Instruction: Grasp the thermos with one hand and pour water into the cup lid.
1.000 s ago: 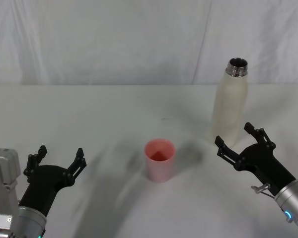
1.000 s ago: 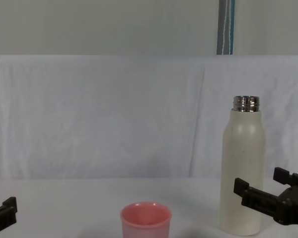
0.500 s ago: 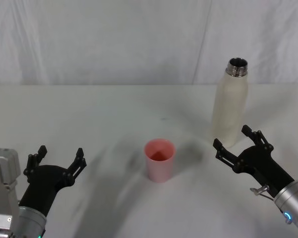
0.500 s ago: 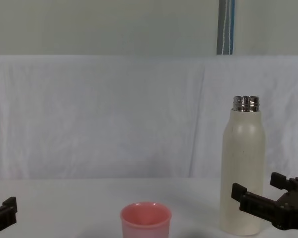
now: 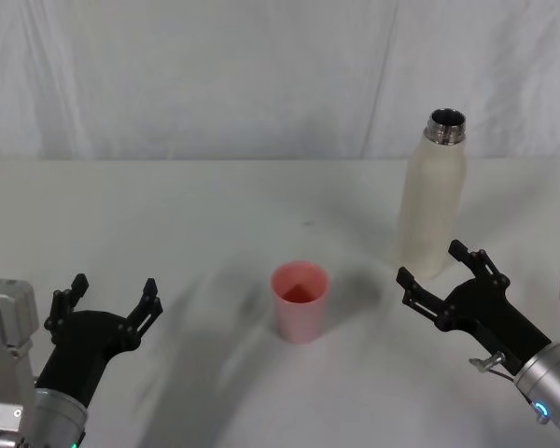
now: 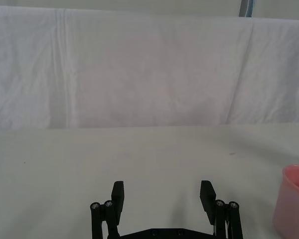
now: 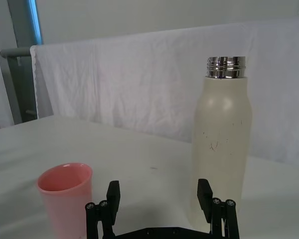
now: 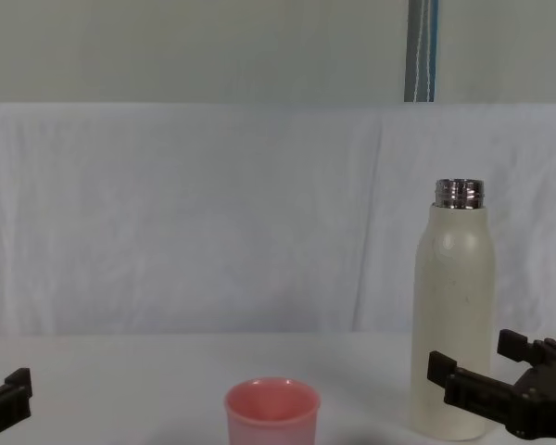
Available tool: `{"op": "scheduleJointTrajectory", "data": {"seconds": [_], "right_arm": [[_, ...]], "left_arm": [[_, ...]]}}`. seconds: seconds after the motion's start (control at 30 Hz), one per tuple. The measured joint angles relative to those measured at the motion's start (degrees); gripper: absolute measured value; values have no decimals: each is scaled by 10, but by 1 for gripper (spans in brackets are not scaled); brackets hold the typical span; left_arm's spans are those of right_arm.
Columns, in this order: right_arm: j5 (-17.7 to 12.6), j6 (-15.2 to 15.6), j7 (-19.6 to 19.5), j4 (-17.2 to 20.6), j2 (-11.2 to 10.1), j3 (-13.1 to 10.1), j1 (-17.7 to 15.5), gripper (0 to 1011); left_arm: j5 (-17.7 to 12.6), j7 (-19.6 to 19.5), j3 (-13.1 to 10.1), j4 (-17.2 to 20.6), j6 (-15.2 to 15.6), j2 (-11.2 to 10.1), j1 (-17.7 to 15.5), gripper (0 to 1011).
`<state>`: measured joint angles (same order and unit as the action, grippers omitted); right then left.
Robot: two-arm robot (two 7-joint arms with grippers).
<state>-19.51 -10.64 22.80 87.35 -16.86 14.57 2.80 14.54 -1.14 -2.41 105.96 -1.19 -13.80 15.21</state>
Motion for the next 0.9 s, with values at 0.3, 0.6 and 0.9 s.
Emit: {"op": "scheduleJointTrajectory", "data": {"seconds": [0.3, 0.6, 0.9], "right_arm": [[0, 0, 0, 0, 1, -1, 0, 1001], [1, 0, -1, 0, 1, -1, 0, 1001], [1, 0, -1, 0, 1, -1, 0, 1001]], "left_arm": [[0, 0, 0, 0, 0, 0, 0, 1001], [0, 0, 0, 0, 0, 0, 0, 1001], [0, 0, 0, 0, 0, 0, 0, 1001]]}}
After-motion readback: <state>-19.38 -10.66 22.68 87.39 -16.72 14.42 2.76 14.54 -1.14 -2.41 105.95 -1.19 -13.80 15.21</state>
